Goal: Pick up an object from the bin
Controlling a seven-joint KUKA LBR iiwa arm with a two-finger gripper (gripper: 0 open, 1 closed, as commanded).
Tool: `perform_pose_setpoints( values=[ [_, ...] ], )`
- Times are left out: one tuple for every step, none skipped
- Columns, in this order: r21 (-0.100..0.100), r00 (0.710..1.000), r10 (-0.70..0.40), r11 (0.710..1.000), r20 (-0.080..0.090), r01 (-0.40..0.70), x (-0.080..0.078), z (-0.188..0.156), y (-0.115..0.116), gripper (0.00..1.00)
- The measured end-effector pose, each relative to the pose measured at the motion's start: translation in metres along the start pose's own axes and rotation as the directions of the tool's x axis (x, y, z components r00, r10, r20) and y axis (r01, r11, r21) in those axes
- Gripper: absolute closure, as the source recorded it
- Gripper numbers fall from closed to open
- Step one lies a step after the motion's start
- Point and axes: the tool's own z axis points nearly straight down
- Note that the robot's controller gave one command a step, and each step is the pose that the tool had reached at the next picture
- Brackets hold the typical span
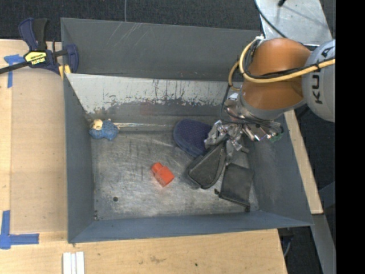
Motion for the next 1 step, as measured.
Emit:
perform_pose_setpoints(
  values=[
    [0.007, 0.999, 0.034, 0.999, 0.008, -0.034, 0.0053, -0.1066, -0.0056, 1.00]
  ],
)
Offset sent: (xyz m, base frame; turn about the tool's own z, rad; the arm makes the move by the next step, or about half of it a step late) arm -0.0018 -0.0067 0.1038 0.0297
